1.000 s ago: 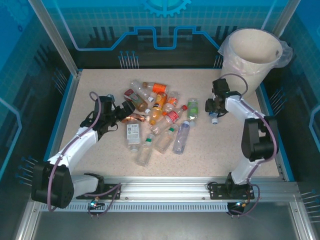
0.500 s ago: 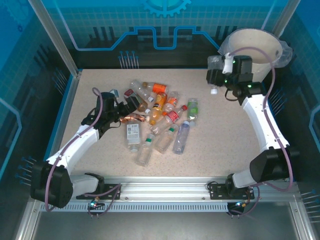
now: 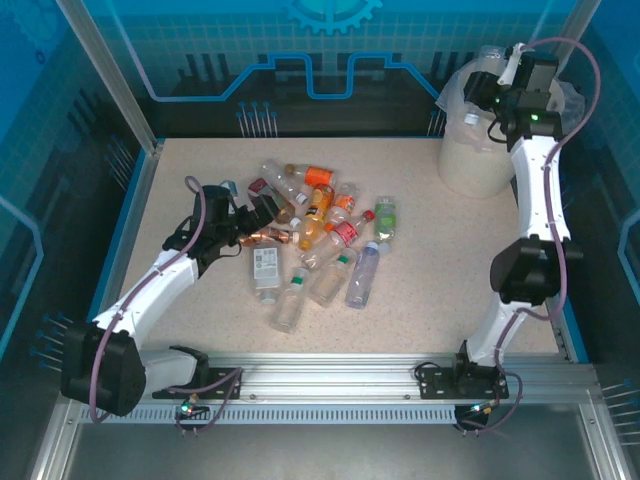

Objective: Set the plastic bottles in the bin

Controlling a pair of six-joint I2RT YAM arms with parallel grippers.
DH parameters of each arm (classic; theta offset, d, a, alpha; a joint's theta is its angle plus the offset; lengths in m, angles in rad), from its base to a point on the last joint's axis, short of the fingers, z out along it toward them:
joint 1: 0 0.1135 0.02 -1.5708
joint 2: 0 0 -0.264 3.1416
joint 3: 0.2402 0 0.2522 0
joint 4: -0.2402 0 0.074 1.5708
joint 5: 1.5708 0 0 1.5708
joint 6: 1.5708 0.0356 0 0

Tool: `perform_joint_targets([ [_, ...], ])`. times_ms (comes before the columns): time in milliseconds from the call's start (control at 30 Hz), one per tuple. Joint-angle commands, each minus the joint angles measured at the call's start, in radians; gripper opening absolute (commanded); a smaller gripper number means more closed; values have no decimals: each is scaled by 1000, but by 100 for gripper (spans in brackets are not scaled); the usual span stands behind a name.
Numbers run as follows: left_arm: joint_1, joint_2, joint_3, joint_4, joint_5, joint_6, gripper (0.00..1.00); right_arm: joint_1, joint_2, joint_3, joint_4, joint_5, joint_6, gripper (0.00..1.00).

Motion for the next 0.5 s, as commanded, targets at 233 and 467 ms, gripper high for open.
perform_joint_targets([
  [233,-9,-33,0,-37,-34,-11,99,-78,220,346,-98,-63,213,44],
  [467,-9,-20,-3,-35,-32,-11,99,-68,278,351,-12,-5,182,45],
])
